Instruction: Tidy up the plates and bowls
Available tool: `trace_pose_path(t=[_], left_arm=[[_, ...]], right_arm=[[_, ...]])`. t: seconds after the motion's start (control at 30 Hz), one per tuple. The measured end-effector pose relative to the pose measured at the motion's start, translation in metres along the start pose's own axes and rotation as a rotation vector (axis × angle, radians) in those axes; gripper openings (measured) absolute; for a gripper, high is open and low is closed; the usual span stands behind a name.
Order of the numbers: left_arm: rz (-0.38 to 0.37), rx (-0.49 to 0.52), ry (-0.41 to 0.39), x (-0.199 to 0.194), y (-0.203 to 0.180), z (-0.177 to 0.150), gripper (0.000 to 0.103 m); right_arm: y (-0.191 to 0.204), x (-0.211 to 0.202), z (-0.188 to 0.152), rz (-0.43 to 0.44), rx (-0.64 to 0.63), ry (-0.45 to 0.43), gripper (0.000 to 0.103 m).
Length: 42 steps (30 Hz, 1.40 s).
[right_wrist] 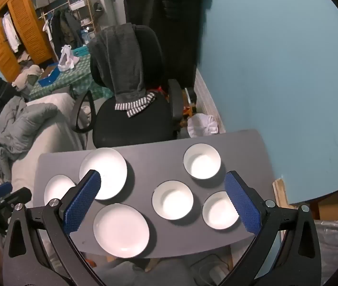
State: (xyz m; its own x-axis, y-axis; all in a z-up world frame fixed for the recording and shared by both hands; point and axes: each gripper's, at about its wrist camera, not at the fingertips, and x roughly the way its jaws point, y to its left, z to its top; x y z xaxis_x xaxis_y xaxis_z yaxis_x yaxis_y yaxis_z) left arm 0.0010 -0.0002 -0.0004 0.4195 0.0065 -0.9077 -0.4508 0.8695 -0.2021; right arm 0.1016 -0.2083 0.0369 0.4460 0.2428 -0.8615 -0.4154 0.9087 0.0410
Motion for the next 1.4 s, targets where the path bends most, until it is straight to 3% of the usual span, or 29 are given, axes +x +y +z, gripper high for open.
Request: trace_pose_path(t=[0.9,1.4], left_arm=[[-0.042,-0.002,-0.017,0.004,-0.006,0.003,0.087],[-0.052,-0.004,-0.019,0.001,-0.001,0.005,0.087]], right_arm=[[0.014,0.002,-0.014,0.012,0.0,0.012,0.102],[0.013,0.006,-0.005,0.026,-0.01,0.029,0.102]])
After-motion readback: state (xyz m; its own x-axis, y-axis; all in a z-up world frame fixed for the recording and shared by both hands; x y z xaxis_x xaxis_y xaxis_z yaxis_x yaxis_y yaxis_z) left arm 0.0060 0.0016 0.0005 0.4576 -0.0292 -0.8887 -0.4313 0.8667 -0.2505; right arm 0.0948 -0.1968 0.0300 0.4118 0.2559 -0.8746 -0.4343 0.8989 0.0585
